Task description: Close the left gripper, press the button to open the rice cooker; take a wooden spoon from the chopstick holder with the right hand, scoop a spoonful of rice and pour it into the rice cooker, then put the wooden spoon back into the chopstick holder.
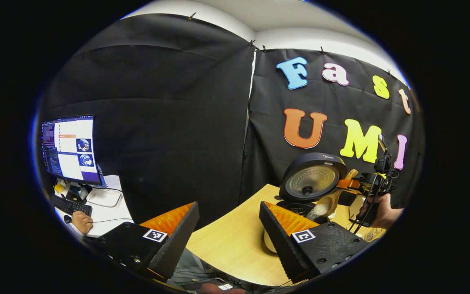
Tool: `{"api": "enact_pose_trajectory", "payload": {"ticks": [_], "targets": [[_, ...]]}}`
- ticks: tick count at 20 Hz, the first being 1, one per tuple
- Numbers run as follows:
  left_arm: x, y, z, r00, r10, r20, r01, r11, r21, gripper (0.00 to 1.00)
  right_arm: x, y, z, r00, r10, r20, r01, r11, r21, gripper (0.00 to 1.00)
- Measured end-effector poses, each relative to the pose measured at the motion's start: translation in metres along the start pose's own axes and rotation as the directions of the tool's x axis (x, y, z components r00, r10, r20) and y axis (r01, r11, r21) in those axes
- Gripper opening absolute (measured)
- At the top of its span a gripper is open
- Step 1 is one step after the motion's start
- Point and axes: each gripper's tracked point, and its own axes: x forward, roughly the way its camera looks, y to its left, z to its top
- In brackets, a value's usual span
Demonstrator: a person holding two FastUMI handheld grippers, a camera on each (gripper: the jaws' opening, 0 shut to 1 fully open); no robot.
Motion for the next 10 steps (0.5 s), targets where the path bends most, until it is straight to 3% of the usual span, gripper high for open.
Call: {"api": "enact_pose_trajectory", "payload": {"ticks": [10], "targets": [[-0.001, 0.004, -0.007, 1.000, 0.011, -0.001, -0.011, 1.000, -0.020, 0.95, -0.002, 0.018, 0.004, 0.999, 0.002, 0.034, 0.006, 0.977, -0.214, 0.14]]}}
